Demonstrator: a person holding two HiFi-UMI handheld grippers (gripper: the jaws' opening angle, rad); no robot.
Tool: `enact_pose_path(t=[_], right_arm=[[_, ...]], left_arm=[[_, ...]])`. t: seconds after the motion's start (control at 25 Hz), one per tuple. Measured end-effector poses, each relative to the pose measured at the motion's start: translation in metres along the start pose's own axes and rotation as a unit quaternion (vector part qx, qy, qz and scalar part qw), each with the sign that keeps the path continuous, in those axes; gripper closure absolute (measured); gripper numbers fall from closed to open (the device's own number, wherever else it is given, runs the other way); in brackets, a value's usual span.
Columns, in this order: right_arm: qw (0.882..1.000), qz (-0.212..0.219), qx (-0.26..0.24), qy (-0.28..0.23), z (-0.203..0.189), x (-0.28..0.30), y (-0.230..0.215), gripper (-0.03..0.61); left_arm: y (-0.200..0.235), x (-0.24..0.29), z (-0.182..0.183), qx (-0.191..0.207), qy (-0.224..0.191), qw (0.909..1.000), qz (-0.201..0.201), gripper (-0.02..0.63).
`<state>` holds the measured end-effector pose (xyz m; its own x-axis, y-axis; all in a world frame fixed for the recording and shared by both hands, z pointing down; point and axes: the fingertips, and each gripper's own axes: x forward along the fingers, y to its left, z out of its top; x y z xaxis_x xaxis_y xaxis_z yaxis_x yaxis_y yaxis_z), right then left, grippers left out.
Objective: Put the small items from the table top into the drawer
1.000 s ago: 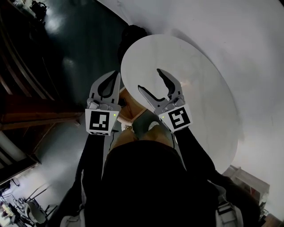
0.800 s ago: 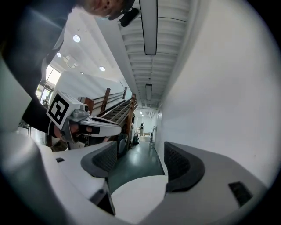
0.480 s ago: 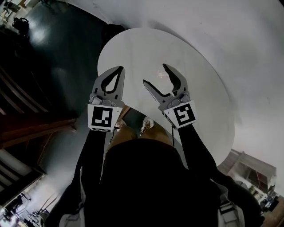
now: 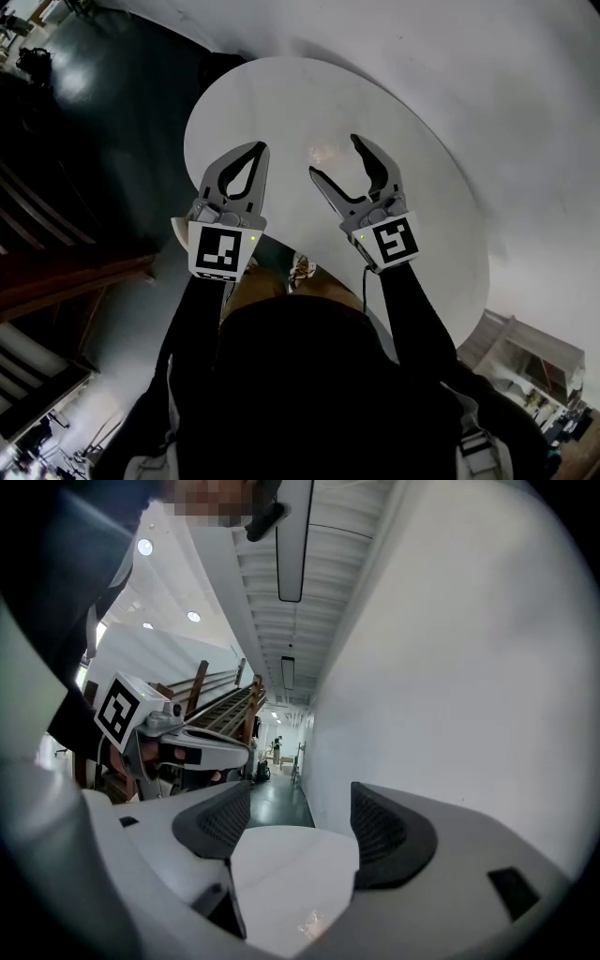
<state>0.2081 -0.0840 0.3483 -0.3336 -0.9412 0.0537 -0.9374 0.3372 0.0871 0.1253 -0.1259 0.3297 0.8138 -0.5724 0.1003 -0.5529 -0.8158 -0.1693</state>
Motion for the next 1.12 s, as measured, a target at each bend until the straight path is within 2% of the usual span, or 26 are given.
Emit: enact_pose_path(t=[0.12,0.2,0.28,0.32,0.4,0.48,0.64,0.72,0.76,0.88,1.04,1.12], right_arm=[[0.999,0.022,0.0,0.026,-0.014,0.005,-0.005,0.225],[0.996,0.054,-0.019,0.066,-0.033,0.01,-0.008,0.225],[0.985,0.106,-0.061,0.121,-0.055,0.016,-0.005,0.225],[0.976,0.135,-0.086,0.15,-0.068,0.019,-0.003,0.225],[0.949,0.191,-0.141,0.208,-0.1,0.022,-0.002,0.225],[0.914,0.236,-0.203,0.261,-0.132,0.026,-0.007,0.225],[0.831,0.314,-0.3,0.347,-0.194,0.034,-0.021,0.225],[0.791,0.347,-0.327,0.384,-0.222,0.036,-0.027,0.225],[0.775,0.359,-0.334,0.4,-0.235,0.036,-0.03,0.225],[0.742,0.384,-0.329,0.44,-0.269,0.038,-0.039,0.226],[0.716,0.397,-0.318,0.477,-0.298,0.042,-0.046,0.227],[0.699,0.411,-0.316,0.492,-0.306,0.042,-0.044,0.244]], left_arm=[[-0.002,0.0,0.0,-0.004,0.003,1.0,0.004,0.6],[-0.003,0.0,-0.001,-0.007,0.004,0.9999,0.009,0.6],[-0.002,-0.002,-0.005,-0.007,0.008,0.9999,0.013,0.6],[-0.002,-0.003,-0.006,-0.006,0.011,0.9998,0.014,0.6],[0.0,-0.004,-0.009,-0.006,0.016,0.9997,0.017,0.6],[0.002,-0.005,-0.012,-0.002,0.021,0.9996,0.02,0.6],[0.007,-0.015,-0.018,-0.007,0.035,0.9986,0.04,0.6],[0.01,-0.02,-0.023,-0.008,0.042,0.9978,0.05,0.6],[0.012,-0.023,-0.025,-0.007,0.046,0.9974,0.055,0.6],[0.018,-0.032,-0.034,-0.005,0.054,0.9959,0.072,0.6],[0.029,-0.045,-0.041,-0.008,0.065,0.9934,0.094,0.6],[0.036,-0.053,-0.043,-0.012,0.069,0.9919,0.106,0.6]])
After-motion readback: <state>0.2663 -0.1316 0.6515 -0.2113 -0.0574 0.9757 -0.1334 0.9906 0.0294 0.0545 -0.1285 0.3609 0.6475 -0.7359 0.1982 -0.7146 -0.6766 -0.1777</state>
